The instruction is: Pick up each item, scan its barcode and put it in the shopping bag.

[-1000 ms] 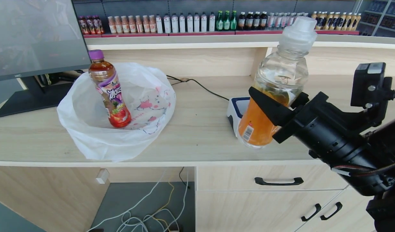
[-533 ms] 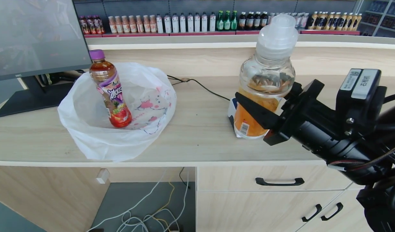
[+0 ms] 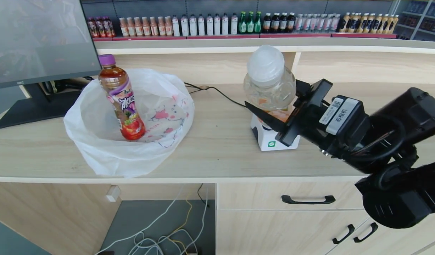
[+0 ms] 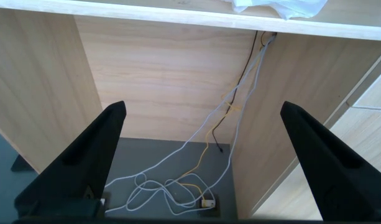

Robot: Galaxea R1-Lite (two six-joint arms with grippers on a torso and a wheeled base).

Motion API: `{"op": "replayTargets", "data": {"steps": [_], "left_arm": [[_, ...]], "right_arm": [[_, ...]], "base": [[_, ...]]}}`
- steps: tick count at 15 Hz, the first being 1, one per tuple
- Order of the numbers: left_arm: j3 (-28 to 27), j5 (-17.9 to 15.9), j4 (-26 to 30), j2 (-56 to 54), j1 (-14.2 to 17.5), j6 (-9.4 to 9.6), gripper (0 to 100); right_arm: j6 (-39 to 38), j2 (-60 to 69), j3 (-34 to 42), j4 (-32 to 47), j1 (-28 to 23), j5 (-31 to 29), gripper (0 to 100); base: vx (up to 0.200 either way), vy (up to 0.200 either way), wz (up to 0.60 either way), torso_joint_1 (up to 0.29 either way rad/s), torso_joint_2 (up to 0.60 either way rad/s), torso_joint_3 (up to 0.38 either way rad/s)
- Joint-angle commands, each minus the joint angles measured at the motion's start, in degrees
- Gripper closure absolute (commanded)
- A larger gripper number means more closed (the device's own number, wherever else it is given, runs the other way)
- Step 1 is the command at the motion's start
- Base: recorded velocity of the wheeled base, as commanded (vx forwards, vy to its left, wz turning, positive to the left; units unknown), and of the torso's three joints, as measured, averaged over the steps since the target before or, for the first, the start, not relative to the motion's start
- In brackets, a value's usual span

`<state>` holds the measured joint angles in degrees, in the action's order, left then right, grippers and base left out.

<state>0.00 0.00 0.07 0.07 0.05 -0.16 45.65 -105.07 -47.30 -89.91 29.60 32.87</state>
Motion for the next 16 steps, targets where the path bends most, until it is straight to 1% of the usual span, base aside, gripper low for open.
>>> {"op": "replayTargets", "data": {"steps": [1, 2, 4, 8, 9, 13, 16], "left_arm": [[0.0, 0.0, 0.0, 0.0, 0.0, -0.02, 0], [0.0, 0.0, 0.0, 0.0, 0.0, -0.02, 0], [0.0, 0.0, 0.0, 0.0, 0.0, -0.02, 0], [0.0, 0.0, 0.0, 0.0, 0.0, -0.02, 0], [0.0, 0.0, 0.0, 0.0, 0.0, -0.02, 0], [0.0, 0.0, 0.0, 0.0, 0.0, -0.02, 0], [0.0, 0.0, 0.0, 0.0, 0.0, -0.02, 0]], "right_arm": [[1.6, -4.4, -8.1, -0.1, -4.4, 5.1, 100], [1.7, -5.1, -10.3, -0.1, -4.4, 6.2, 100], [2.9, -5.8, -12.1, -0.1, -5.1, 8.4, 100], [5.9, -6.1, -12.6, -0.1, -9.6, 14.4, 100], [7.3, -6.5, -12.6, -0.1, -10.4, 17.1, 100], [11.5, -6.6, -10.9, -0.1, -9.7, 18.9, 100], [16.1, -6.7, -8.4, -0.1, -9.7, 20.1, 100]], "base": [[0.000, 0.000, 0.00, 0.000, 0.00, 0.000], [0.000, 0.000, 0.00, 0.000, 0.00, 0.000], [0.000, 0.000, 0.00, 0.000, 0.00, 0.000], [0.000, 0.000, 0.00, 0.000, 0.00, 0.000], [0.000, 0.000, 0.00, 0.000, 0.00, 0.000], [0.000, 0.000, 0.00, 0.000, 0.00, 0.000], [0.000, 0.000, 0.00, 0.000, 0.00, 0.000]]}}
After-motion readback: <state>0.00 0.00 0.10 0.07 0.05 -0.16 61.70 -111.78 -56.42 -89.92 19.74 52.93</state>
